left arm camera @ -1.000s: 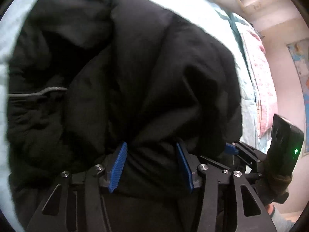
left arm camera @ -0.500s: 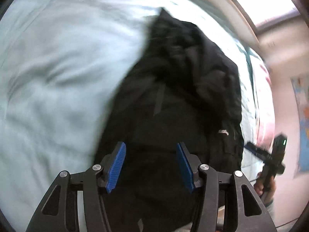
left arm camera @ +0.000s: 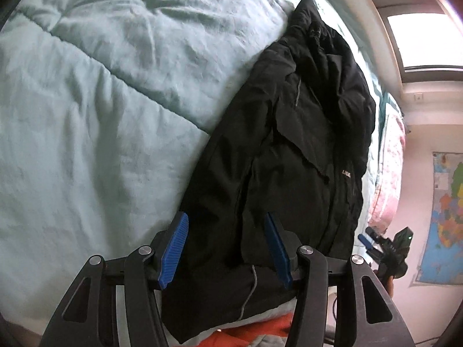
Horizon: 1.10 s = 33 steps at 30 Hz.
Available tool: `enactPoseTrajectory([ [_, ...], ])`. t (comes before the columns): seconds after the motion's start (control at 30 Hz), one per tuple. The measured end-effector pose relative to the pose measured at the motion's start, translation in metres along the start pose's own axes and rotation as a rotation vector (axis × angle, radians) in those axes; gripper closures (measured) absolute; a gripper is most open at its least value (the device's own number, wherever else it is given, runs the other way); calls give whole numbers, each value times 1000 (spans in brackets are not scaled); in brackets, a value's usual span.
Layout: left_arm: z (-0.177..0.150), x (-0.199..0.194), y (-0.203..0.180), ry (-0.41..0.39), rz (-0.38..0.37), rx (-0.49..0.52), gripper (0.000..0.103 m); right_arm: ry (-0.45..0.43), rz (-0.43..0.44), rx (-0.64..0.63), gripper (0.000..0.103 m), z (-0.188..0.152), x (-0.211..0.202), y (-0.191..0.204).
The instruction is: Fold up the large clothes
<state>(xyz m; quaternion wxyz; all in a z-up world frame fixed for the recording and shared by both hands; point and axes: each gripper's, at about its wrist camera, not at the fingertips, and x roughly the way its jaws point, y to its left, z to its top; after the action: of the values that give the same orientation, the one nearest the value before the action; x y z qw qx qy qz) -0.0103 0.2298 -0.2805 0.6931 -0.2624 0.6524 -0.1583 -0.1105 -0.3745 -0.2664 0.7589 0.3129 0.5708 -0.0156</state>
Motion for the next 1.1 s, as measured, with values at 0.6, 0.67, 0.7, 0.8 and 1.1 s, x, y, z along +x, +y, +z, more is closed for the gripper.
enactPoseTrajectory([
  [0.6,-24,-20,-79,-7,-328,254,49,-2,-74,5,35,-39,-30,-37],
  [0.67,-21,-12,-92,7,-225,290,49,12,-90,1,35,-44,-34,-47],
  [0.7,-20,0,-94,24,-133,307,49,24,-90,9,35,-47,-33,-52],
  [0.8,-23,29,-82,86,26,285,49,62,-103,32,35,-57,-28,-69],
  [1.1,-32,18,-65,74,-115,199,50,109,-104,25,49,-92,-8,-69],
])
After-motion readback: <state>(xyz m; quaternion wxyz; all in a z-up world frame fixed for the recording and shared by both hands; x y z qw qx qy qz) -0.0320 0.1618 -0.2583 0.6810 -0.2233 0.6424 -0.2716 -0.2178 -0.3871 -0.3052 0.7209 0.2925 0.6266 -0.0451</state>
